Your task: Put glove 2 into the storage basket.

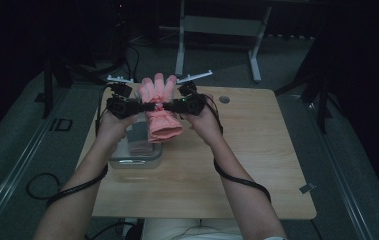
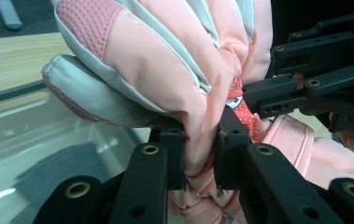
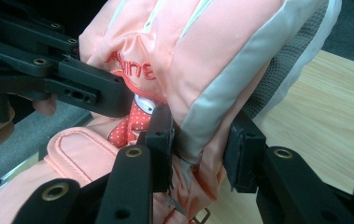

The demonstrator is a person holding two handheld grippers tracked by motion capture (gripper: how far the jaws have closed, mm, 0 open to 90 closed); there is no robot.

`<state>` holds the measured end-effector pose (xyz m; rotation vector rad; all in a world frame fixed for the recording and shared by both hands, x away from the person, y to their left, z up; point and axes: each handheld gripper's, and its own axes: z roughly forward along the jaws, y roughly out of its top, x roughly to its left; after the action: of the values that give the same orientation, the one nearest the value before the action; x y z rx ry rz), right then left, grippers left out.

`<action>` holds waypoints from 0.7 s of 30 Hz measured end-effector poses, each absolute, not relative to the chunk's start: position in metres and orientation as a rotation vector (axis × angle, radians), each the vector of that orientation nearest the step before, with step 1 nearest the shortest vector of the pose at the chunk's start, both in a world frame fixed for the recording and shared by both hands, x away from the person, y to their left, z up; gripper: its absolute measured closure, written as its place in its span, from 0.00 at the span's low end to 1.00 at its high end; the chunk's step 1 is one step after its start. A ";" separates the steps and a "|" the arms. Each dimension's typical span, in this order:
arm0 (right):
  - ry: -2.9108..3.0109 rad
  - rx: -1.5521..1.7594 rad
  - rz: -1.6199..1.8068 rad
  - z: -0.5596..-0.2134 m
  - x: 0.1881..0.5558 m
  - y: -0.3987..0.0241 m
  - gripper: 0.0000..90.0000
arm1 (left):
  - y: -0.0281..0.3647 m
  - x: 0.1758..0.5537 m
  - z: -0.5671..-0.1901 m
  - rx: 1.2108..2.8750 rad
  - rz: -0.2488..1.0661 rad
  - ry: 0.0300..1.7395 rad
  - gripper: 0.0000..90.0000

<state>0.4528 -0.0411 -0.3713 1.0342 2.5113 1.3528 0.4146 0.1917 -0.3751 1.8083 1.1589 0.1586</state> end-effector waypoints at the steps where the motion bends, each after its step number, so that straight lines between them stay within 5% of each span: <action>1: 2.520 1.028 1.348 -0.371 0.453 -0.036 0.74 | 0.197 0.414 -0.376 1.803 0.162 1.166 0.85; 21: 2.647 1.030 1.225 -0.415 0.476 0.031 0.74 | 0.246 0.422 -0.431 1.739 0.105 1.327 0.85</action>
<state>0.4759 0.0306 -0.4153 1.0304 2.6473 1.2252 0.4217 0.2463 -0.4314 1.7386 1.3265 0.1049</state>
